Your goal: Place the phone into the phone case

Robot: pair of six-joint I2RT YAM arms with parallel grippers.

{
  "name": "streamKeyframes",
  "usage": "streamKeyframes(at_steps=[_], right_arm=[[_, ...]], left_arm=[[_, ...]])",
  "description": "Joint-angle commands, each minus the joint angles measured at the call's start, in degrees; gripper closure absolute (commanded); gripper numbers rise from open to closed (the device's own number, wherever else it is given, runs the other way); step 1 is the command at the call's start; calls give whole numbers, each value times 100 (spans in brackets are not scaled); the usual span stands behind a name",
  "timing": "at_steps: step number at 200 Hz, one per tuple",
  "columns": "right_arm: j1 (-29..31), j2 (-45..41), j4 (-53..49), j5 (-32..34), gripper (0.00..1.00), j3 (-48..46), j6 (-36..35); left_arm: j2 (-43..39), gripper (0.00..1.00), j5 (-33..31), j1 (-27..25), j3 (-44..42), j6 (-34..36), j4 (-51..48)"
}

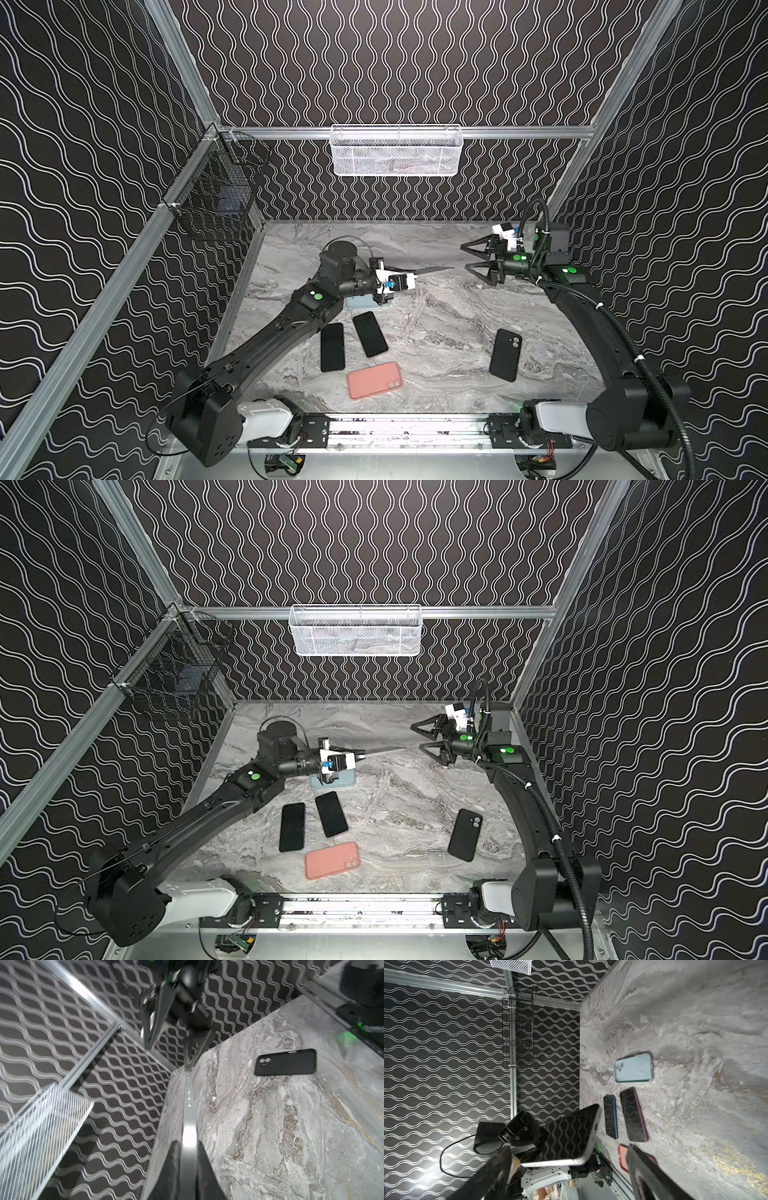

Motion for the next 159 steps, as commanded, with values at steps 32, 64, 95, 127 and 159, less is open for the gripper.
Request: streamKeyframes(at_steps=[32, 64, 95, 127, 159], right_arm=[[160, 83, 2291, -874, 19, -779, 1912], [275, 56, 2411, -914, 29, -1047, 2021], [380, 126, 2704, -999, 48, -1017, 2233], [460, 255, 2798, -1045, 66, -958, 2282], [480, 382, 2932, -1090, 74, -875, 2364]], left_arm=[[92, 100, -319, -321, -21, 712, 1068], [188, 100, -336, -340, 1, 774, 1183], [295, 100, -309, -349, -31, 712, 1351], [356, 100, -171, -358, -126, 718, 1584], [408, 100, -246, -369, -111, 1112, 1508]])
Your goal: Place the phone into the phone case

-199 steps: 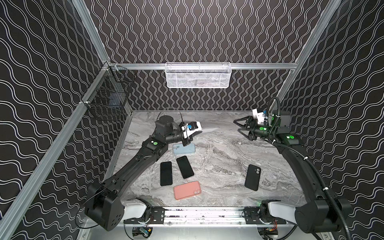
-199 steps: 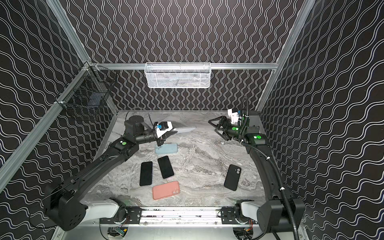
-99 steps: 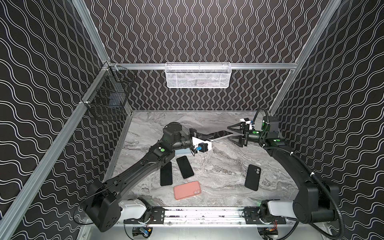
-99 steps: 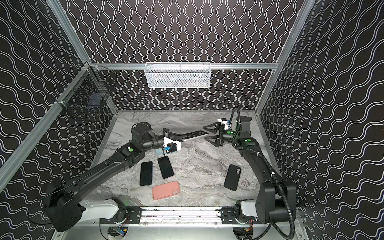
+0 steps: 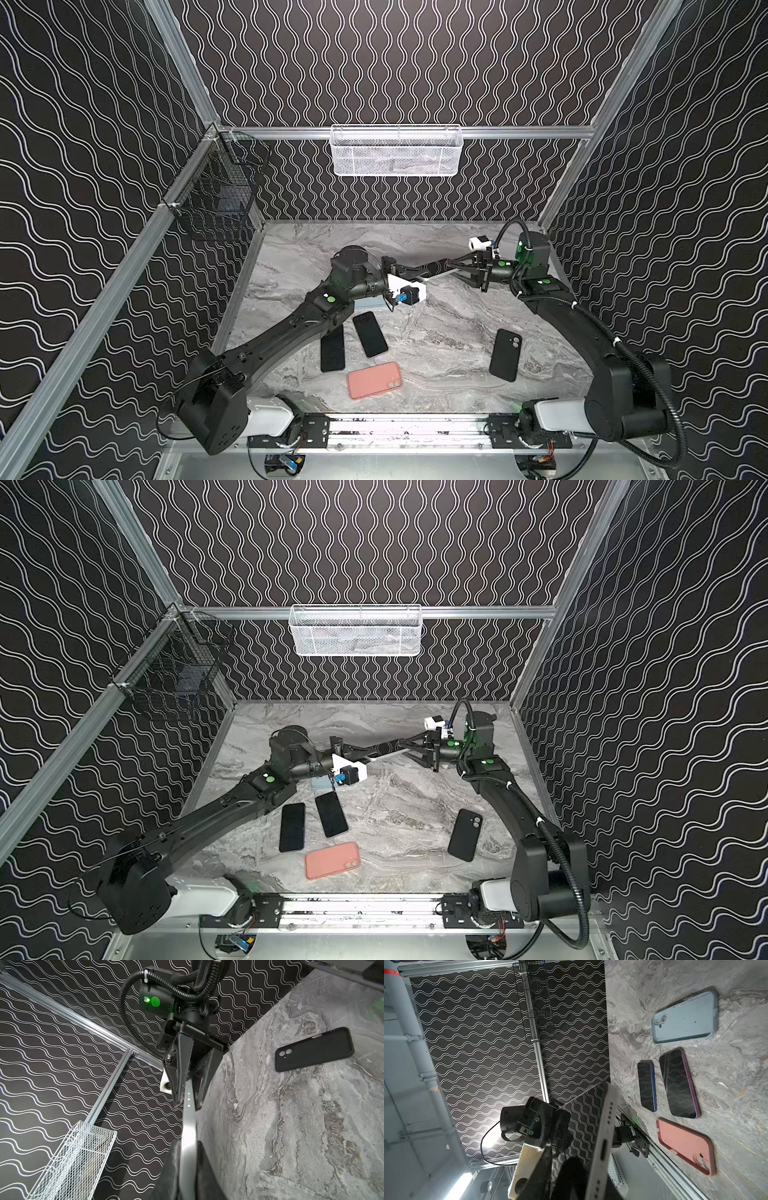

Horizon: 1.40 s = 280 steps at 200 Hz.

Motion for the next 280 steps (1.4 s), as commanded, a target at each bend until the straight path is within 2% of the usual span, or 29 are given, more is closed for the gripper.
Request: streamKeyframes(at_steps=[1, 21, 56, 76, 93, 116, 130, 159, 174, 189, 203, 215, 222, 228, 238, 246, 256, 266, 280], right_arm=[[19, 63, 331, -102, 74, 88, 142], [19, 104, 390, -98, 79, 112, 173], [16, 240, 629, -129, 98, 107, 336], [19, 302, 686, -137, 100, 112, 377], [19, 317, 841, -135, 100, 111, 471], [-14, 244, 1319, 63, 100, 86, 794], [-57, 172, 1751, 263, 100, 5, 1081], [-178, 100, 3223, 749, 100, -272, 2018], [-231, 152, 3969, 945, 100, -378, 2435], [-249, 213, 4531, 1121, 100, -419, 2664], [-245, 207, 4686, 1261, 100, -409, 2542], [-245, 135, 4401, 1382, 100, -378, 2146], [-247, 80, 4139, 1436, 100, -331, 1820], [-245, 19, 3825, 1452, 100, -268, 1504], [-249, -82, 3185, 1540, 100, -134, 897], [-237, -191, 2681, 1613, 100, -40, 438], [-228, -323, 2140, 1750, 100, 57, -92], [-201, -441, 1720, 1918, 100, 105, -494], [-145, -574, 1454, 2088, 100, 96, -816]], left_arm=[[35, 100, 49, -9, 51, 372, 477], [99, 100, 56, -8, 99, 477, 485], [219, 100, -118, -23, 82, 478, 943], [268, 100, -290, -17, 19, 466, 1208], [293, 64, -460, -18, -94, 405, 1509], [215, 33, -664, -21, -205, 284, 1555], [90, 27, -705, -17, -344, 185, 1560], [-365, 24, -934, -21, -774, -549, 1666], [-723, 23, -1143, -17, -1018, -1390, 1719], [-1089, 22, -1462, -17, -1079, -2737, 1513], [-1372, 22, -1712, -15, -862, -3993, 753], [-1476, 24, -1954, 36, -410, -5459, -299], [-1417, 25, -1778, 131, -40, -6130, -1060], [-1303, 25, -1365, 270, 260, -6560, -1628], [-1071, 25, -283, 549, 437, -7453, -1884], [-914, 25, 677, 839, 304, -8354, -1413], [-739, 25, 1356, 1055, -211, -9900, 8], [-507, 25, 1593, 1133, -749, -11444, 1750], [-65, 25, 1673, 1166, -1152, -12990, 3738]])
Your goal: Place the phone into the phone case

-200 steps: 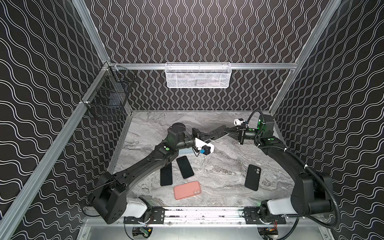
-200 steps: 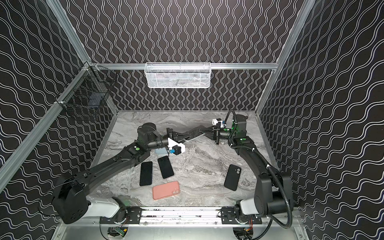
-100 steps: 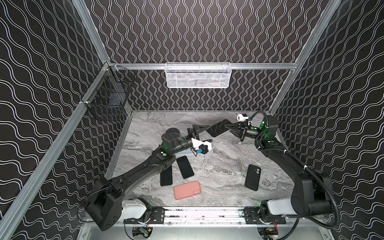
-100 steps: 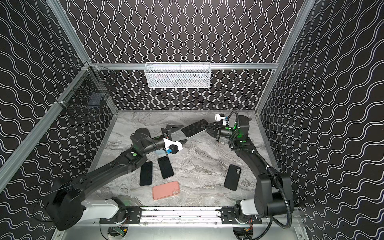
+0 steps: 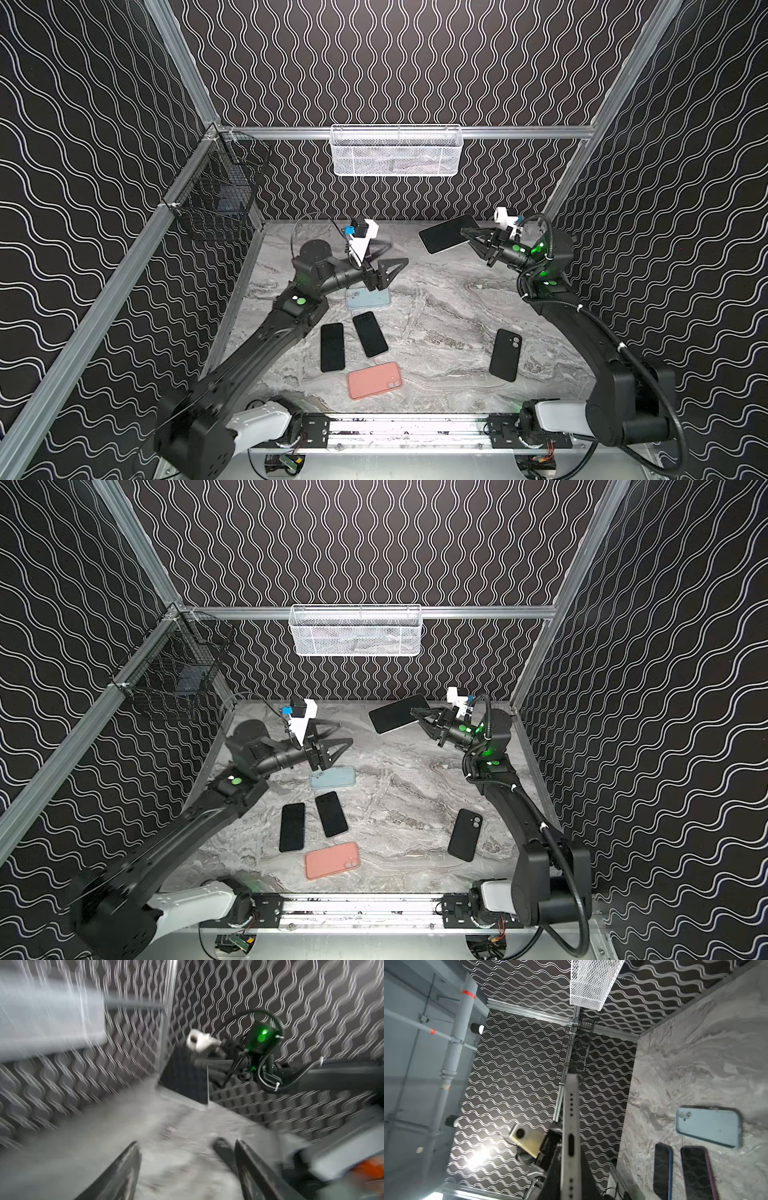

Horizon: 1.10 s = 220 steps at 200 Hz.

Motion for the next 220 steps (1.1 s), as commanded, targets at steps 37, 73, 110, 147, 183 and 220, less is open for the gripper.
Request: streamKeyframes(at_steps=[37, 73, 110, 147, 183, 220], right_arm=[[331, -352, -1012, 776, 100, -39, -1535], [528, -297, -1107, 982, 100, -39, -1653], [730, -311, -1082, 1141, 100, -56, -1669], [842, -263, -1099, 1223, 100, -21, -1710], [904, -258, -1036, 1214, 100, -18, -1675], [953, -422, -1007, 1205, 100, -48, -1644]], left_arm=[[1582, 23, 756, -2, -586, -6310, 6210], [1906, 22, 544, -307, -594, -6375, 6407], [2152, 22, 348, -477, -598, -6313, 6266], [2030, 29, 295, -501, -610, -5930, 5595], [1611, 32, 112, -494, -618, -5214, 4515], [1229, 29, -19, -495, -341, -4123, 2766]])
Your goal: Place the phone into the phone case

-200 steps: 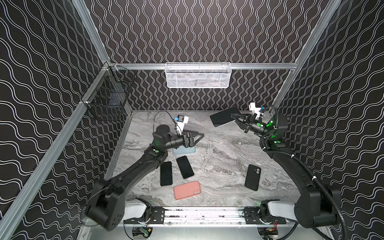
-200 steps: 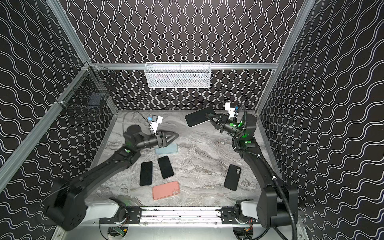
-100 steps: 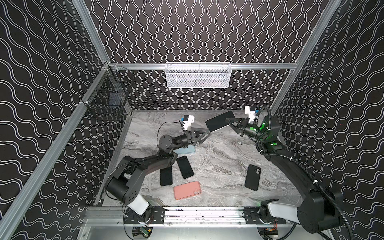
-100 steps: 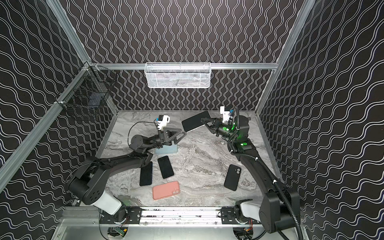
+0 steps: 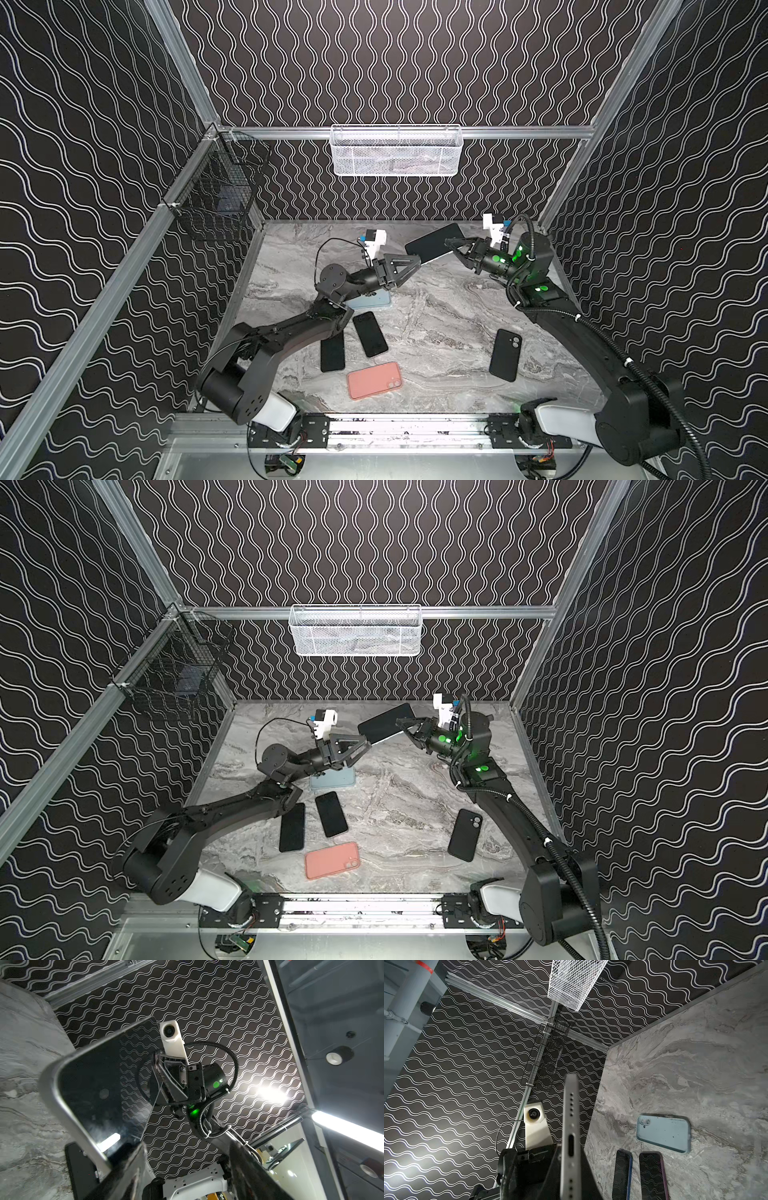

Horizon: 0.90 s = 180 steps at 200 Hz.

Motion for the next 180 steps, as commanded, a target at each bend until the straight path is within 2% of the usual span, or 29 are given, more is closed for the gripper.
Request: streamKeyframes(at_steps=[1, 49, 93, 116, 135, 180], right_arm=[[33, -152, 307, -49, 100, 18, 33], [33, -388, 21, 131, 100, 78, -186], [32, -573, -279, 266, 100, 110, -426], [34, -609, -116, 216, 100, 41, -333], [51, -582, 10, 154, 100, -13, -247], [86, -455, 778, -63, 100, -406, 275]], left_arm=[[-153, 29, -168, 2, 178, 967, -1367], [-366, 27, -9, 6, 208, 1140, -2024], [-767, 26, -156, 11, 315, 1940, -3217], [-802, 26, -195, 7, 505, 2269, -3750], [-752, 26, -208, 34, 457, 2133, -3413], [-487, 30, -218, 44, 275, 1365, -1712]])
